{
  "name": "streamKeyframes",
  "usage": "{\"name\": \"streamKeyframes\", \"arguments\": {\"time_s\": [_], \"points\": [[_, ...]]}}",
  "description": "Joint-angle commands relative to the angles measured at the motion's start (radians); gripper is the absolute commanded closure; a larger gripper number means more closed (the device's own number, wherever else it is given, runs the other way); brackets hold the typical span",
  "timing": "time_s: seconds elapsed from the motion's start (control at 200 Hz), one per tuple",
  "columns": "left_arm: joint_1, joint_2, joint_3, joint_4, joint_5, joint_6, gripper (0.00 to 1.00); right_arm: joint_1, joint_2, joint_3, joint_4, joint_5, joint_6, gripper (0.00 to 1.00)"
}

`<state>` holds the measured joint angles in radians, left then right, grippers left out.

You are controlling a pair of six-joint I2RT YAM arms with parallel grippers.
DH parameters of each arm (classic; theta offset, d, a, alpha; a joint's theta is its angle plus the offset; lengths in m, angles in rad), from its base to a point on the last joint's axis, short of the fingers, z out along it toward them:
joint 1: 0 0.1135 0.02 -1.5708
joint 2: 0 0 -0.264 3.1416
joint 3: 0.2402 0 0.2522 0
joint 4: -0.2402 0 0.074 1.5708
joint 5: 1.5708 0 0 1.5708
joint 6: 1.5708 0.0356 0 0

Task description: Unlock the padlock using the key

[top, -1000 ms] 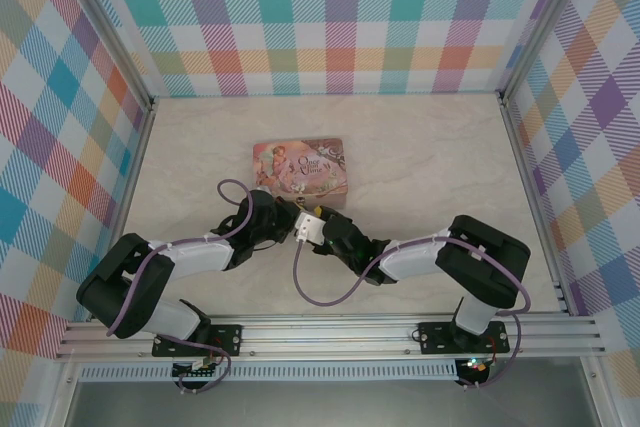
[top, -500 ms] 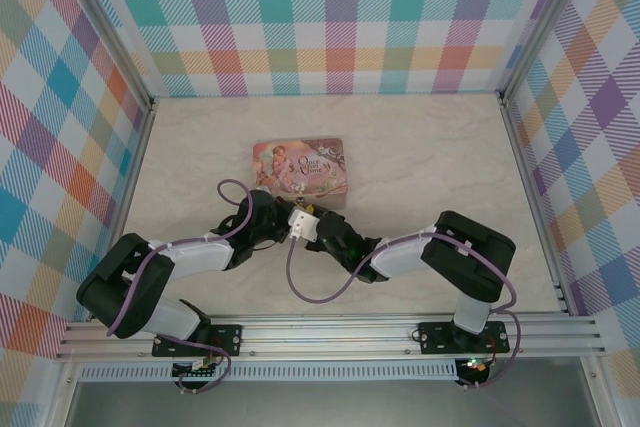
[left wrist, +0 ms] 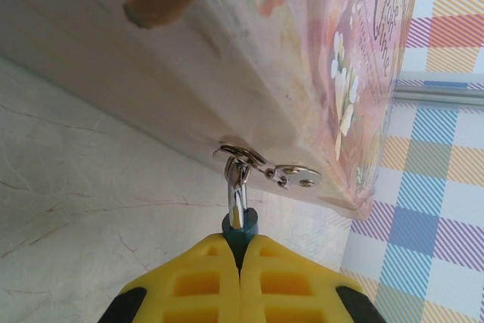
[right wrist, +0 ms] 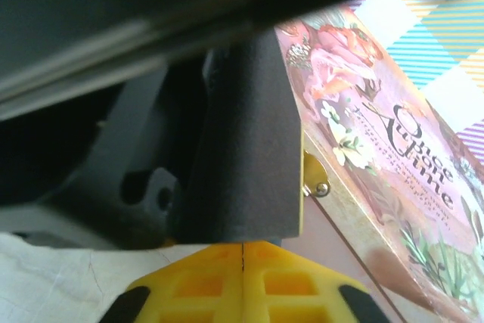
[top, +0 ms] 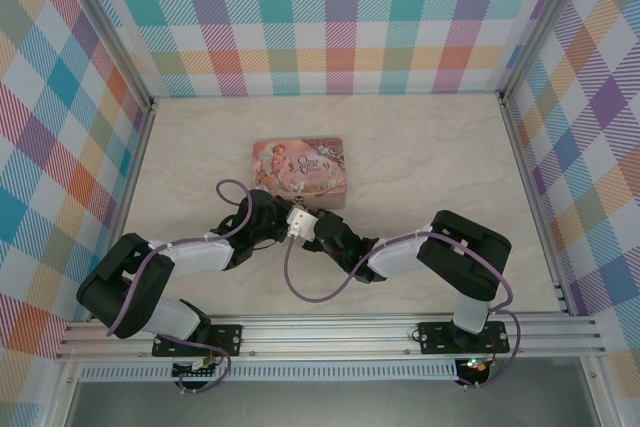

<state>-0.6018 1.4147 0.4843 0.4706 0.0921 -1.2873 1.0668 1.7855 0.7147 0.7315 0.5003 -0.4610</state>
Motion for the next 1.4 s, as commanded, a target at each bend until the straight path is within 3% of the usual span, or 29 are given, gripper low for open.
{"name": "streamKeyframes", "arguments": {"time_s": [0.0, 0.3, 0.635, 0.735, 0.91, 1.04, 1.4], "points": [[-0.012, -0.024, 0.027, 0.043, 0.028, 0.004, 1.00, -0.030, -0.019, 0.013, -0.028, 0.015, 0.066, 1.00], [-0.012, -0.019, 0.031, 0.052, 0.026, -0.004, 1.00, -0.109, -0.136, 0.004, -0.198, -0.243, 0.409, 1.00], [-0.018, -0.011, 0.044, 0.062, 0.026, -0.010, 1.00, -0.175, -0.163, -0.001, -0.211, -0.391, 0.651, 1.00], [-0.019, -0.007, 0.049, 0.062, 0.025, -0.012, 1.00, -0.178, -0.175, -0.002, -0.232, -0.395, 0.589, 0.99], [-0.019, 0.000, 0.063, 0.062, 0.026, -0.015, 1.00, -0.179, -0.197, -0.025, -0.246, -0.371, 0.437, 0.69], [-0.019, 0.003, 0.068, 0.062, 0.023, -0.018, 1.00, -0.179, -0.229, -0.066, -0.231, -0.352, 0.336, 0.56], [-0.021, 0.007, 0.072, 0.060, 0.027, -0.020, 1.00, -0.142, -0.228, -0.166, -0.023, -0.193, -0.029, 0.52]]}}
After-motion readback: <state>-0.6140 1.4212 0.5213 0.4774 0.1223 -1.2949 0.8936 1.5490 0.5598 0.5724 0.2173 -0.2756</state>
